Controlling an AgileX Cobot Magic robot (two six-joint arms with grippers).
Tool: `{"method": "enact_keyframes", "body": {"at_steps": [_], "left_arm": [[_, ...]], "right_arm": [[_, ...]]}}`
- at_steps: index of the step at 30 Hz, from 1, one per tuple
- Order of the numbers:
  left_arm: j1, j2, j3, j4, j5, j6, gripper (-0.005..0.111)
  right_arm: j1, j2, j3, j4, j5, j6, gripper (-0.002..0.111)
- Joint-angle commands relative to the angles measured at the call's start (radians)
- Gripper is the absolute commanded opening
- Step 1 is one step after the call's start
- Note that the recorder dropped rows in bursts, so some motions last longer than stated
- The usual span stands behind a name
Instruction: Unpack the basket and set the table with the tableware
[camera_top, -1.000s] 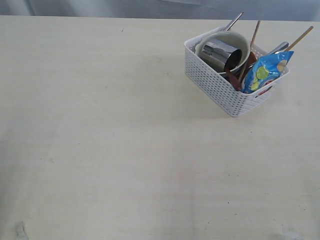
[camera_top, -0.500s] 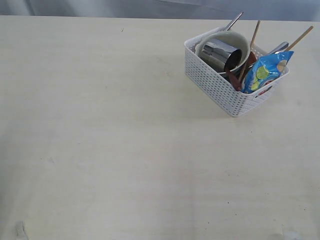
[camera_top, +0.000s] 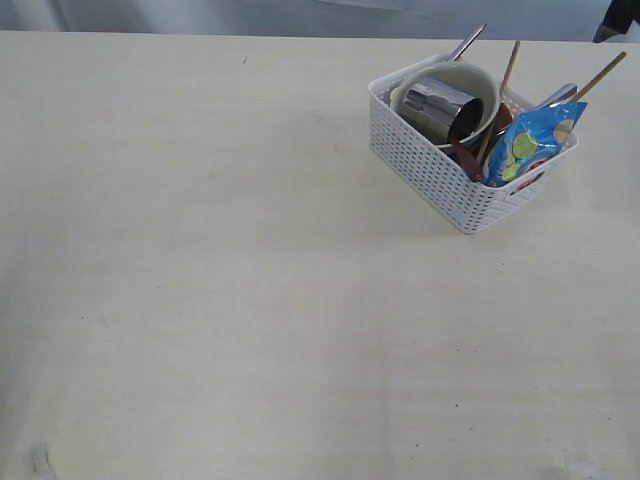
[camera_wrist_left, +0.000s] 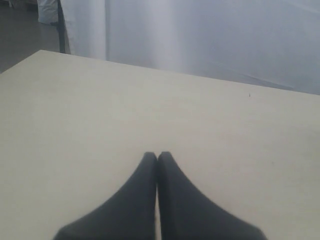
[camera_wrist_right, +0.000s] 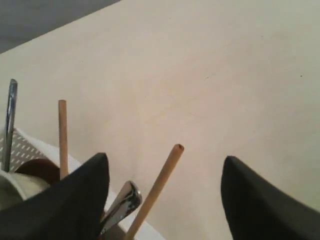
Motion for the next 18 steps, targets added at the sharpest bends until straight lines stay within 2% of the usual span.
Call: {"method": "enact_keyframes", "body": {"at_steps": [1, 15, 18], "left_arm": [[0.003, -0.003, 0.004, 0.006, -0.003, 0.0, 0.0], [0.003, -0.003, 0.004, -0.003, -0.003, 0.002, 0.0], [0.003, -0.003, 0.004, -0.003, -0.003, 0.002, 0.0]], "right_arm": [[-0.006, 0.06, -0.008, -0.018, -0.035, 0.092, 0.059], [-0.003, 0.117, -0.008, -0.018, -0.119, 0.101, 0.06], [-0.003, 0.117, -0.008, -0.018, -0.134, 0.101, 0.054]]}}
